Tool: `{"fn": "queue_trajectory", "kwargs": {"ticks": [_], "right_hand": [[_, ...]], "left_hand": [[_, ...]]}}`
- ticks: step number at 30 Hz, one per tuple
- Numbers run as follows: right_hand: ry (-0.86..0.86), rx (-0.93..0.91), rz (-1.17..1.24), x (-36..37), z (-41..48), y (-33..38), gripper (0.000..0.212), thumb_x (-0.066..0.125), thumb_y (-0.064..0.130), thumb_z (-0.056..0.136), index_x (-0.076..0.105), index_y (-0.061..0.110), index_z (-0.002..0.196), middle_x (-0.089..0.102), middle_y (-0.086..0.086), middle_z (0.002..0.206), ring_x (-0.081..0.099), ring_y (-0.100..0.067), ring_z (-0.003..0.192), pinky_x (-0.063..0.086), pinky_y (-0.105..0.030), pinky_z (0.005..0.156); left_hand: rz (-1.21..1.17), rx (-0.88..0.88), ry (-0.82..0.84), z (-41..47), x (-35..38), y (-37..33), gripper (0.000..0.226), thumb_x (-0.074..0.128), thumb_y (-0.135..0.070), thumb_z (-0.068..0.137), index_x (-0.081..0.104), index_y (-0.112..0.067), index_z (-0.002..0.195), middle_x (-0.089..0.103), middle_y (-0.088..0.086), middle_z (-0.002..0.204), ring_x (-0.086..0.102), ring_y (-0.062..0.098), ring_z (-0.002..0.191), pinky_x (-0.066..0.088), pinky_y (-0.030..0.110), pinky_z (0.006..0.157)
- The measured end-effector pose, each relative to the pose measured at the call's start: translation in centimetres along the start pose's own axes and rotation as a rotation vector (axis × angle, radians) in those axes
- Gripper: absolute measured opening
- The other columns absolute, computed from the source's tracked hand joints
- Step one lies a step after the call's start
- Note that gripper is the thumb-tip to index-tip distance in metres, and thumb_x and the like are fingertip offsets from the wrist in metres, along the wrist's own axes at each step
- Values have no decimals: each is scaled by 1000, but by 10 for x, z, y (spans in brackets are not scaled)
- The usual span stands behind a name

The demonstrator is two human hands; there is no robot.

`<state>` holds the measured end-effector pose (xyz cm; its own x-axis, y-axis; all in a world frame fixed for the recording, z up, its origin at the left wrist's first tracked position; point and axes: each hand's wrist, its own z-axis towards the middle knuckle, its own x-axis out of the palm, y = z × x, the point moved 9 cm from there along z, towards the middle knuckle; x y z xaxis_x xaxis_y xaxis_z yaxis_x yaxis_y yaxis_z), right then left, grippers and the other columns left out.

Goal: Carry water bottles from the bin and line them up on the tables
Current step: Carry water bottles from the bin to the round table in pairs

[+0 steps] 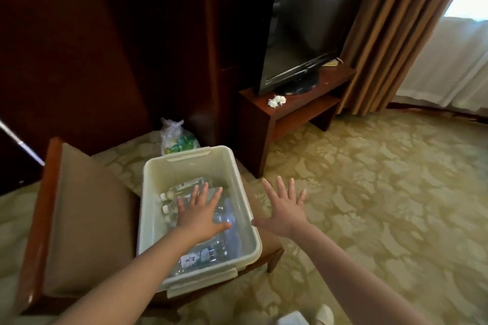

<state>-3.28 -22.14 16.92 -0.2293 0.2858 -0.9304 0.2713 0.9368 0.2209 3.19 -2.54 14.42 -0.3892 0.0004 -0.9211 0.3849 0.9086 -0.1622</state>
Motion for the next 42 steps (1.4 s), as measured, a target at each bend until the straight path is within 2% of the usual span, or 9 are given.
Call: {"fn": "queue_trajectory", "kwargs": {"ticks": [9, 20, 30, 38, 42], "right_hand": [[129, -391, -131, -21, 109, 7, 110, 64, 66, 80, -10, 37, 157, -17, -6, 166, -25, -37, 148, -14, -63, 116], [300, -789, -224, -12, 162, 38, 109, 63, 66, 81, -11, 38, 156, -17, -6, 165, -26, -37, 148, -17, -61, 116], [395, -921, -308, 1, 192, 90, 104, 63, 59, 84, -9, 40, 156, -15, -5, 166, -22, -33, 150, -13, -58, 118], [478, -981, -420, 22, 209, 132, 100, 62, 56, 87, -8, 39, 157, -14, -5, 166, -18, -34, 151, -10, -56, 120], [535, -1027, -454, 35, 221, 157, 99, 63, 51, 87, -7, 40, 156, -11, -4, 167, -14, -34, 152, -8, -56, 120]], "left_hand": [[-185, -428, -20, 23, 4, -1, 97, 46, -77, 83, -12, -43, 153, -26, 0, 161, -23, 24, 148, -7, 61, 116], [-381, -833, -44, -9, 26, -26, 97, 41, -79, 82, -16, -42, 152, -24, 0, 162, -23, 24, 149, -6, 61, 116], [-514, -933, -87, 9, 32, 6, 94, 40, -75, 87, -13, -36, 154, -23, 2, 162, -21, 25, 149, -4, 60, 117], [-646, -1050, -150, 6, 55, 24, 93, 39, -77, 85, -12, -41, 153, -18, 2, 163, -15, 26, 151, 5, 59, 118], [-775, -1127, -208, 7, 66, 32, 92, 45, -72, 86, -7, -39, 155, -16, 3, 164, -15, 26, 151, -1, 55, 120]]}}
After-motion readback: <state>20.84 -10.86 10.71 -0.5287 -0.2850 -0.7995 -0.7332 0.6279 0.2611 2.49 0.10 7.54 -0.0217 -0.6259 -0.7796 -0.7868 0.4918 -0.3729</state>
